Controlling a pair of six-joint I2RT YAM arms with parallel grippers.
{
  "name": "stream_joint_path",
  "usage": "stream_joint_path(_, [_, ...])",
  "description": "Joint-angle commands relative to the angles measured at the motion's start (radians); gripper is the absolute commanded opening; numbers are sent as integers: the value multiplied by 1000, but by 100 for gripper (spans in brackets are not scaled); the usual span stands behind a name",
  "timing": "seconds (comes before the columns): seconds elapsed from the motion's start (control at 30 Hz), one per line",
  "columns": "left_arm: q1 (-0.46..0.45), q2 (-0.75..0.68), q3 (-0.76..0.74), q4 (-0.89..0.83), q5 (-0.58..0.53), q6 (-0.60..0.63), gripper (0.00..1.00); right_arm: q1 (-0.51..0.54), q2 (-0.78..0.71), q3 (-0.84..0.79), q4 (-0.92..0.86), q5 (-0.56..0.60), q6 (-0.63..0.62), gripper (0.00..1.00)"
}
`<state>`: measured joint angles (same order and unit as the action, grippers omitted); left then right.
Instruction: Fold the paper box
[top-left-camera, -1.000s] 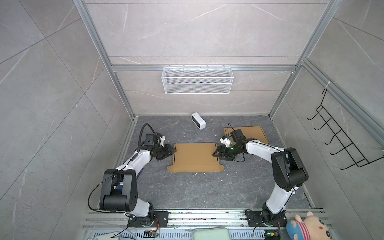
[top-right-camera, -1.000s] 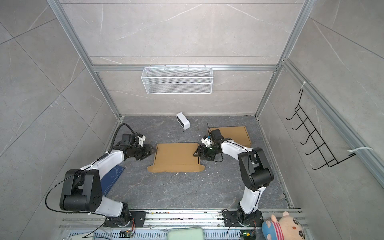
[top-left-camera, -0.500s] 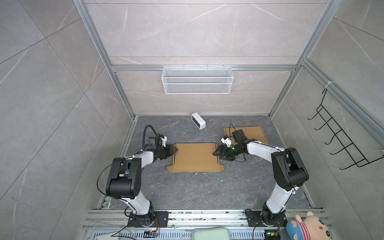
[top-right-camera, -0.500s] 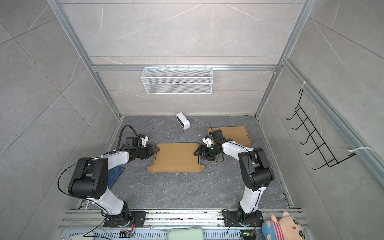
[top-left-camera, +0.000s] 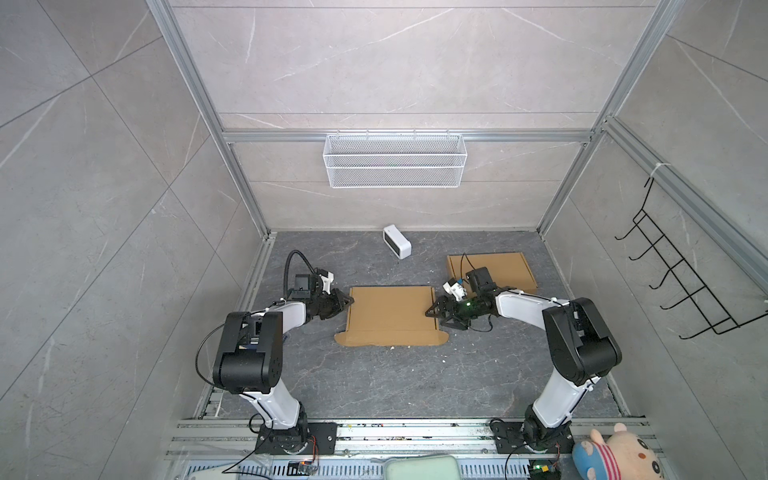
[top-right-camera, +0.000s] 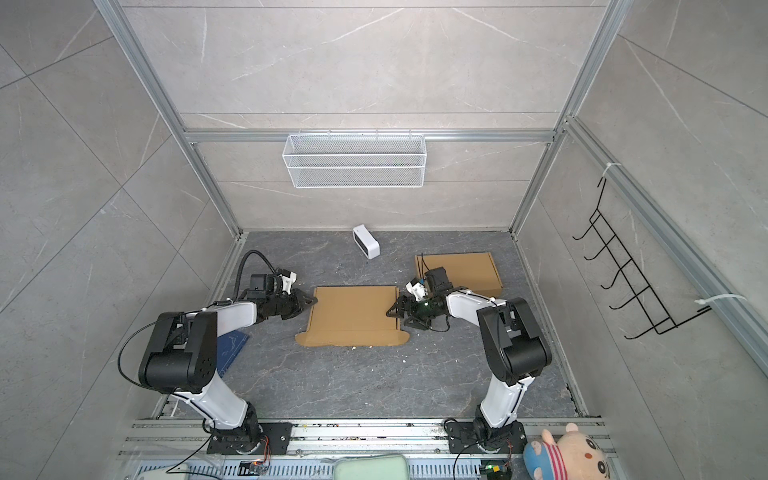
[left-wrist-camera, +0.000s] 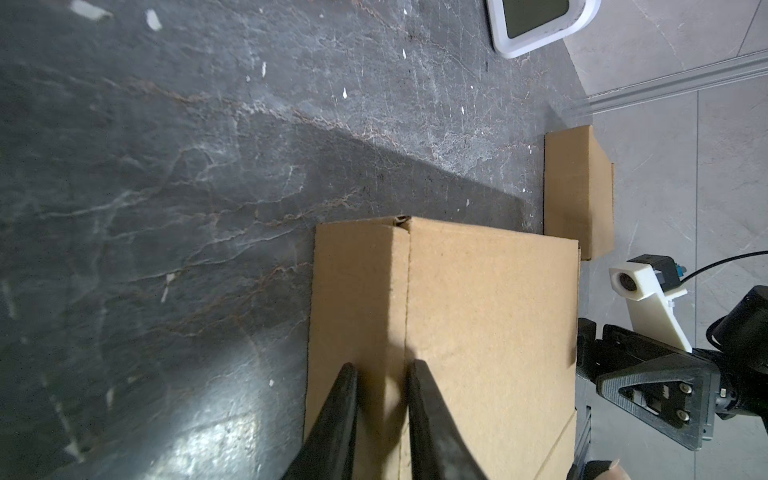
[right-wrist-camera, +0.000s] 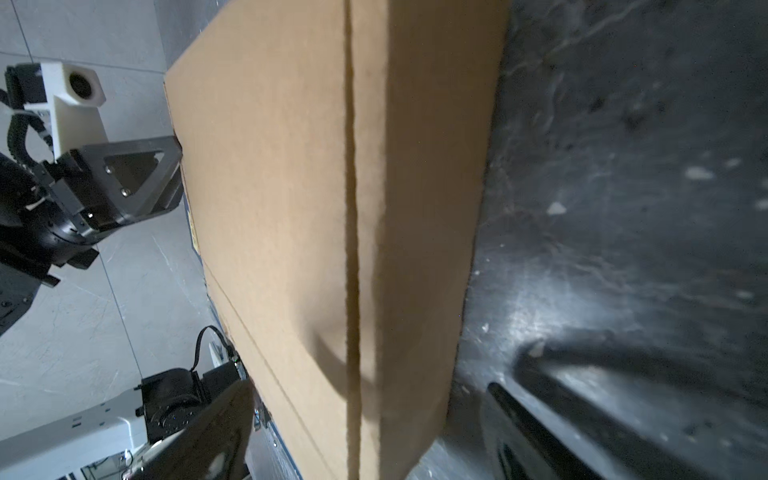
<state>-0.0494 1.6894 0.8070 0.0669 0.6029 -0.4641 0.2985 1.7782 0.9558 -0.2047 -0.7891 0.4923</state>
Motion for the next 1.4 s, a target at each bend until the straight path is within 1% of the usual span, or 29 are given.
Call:
stream_joint_path(0.0, [18, 60, -5, -169, -134, 24, 22, -5, -18, -14, 74, -50, 41, 90])
stream_joint_path(0.2, [25, 70, 17, -218, -148, 21, 21, -5, -50, -27, 71, -47, 48, 94])
stream_joint_path(0.37, [26, 71, 29, -251, -166, 31, 19, -4, -47, -52, 95, -58, 65, 99])
stream_joint_path(0.57, [26, 75, 37, -275, -187, 40, 18, -3, -31, -65, 123, -71, 87, 99])
stream_joint_path(0.73, [26, 85, 45, -285, -191, 42, 18, 15, 13, -79, 213, -104, 146, 98])
stream_joint_path(0.9, [26, 92, 45, -282, -192, 44, 18, 40, 67, -77, 344, -151, 236, 92])
stream_joint_path(1.1, [27, 93, 49, -282, -192, 45, 17, 73, 86, -69, 441, -187, 285, 88])
stream_joint_path(1.13, [26, 94, 48, -284, -191, 46, 18, 78, 89, -67, 442, -191, 285, 87])
stream_joint_path(1.2, [26, 96, 50, -288, -193, 46, 17, 73, 85, -54, 357, -156, 233, 87])
stream_joint_path(1.3, [28, 90, 51, -308, -229, 46, 16, 46, 46, -48, 216, -85, 162, 91])
stream_joint_path(1.37, [31, 88, 51, -309, -232, 43, 13, 33, 20, -38, 135, -42, 120, 95])
